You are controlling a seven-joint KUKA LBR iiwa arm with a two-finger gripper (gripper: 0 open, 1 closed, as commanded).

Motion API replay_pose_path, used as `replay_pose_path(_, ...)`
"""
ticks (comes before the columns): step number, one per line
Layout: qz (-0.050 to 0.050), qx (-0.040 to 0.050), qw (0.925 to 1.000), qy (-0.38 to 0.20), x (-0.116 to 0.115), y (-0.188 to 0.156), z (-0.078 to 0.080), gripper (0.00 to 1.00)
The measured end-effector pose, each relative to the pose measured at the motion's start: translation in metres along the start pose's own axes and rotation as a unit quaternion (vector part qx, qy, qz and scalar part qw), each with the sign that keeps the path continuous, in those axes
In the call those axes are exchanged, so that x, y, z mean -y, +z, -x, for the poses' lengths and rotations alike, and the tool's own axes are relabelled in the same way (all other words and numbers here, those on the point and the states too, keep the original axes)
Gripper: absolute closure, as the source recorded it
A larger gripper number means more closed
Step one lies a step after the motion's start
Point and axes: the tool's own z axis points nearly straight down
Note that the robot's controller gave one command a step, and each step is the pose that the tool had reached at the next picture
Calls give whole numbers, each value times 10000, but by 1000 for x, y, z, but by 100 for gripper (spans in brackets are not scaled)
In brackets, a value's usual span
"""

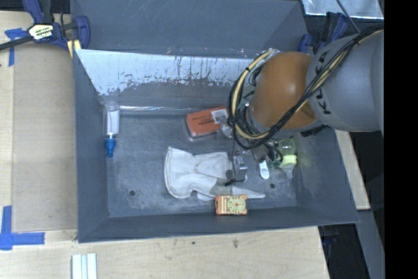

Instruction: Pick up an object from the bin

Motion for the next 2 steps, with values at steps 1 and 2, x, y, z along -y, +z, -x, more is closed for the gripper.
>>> replay_pose_path(1,-4,-32,10000,-4,1,-2,-1,100)
replay_pose_path(2,-4,-32,10000,-5,1,-2,-1,100)
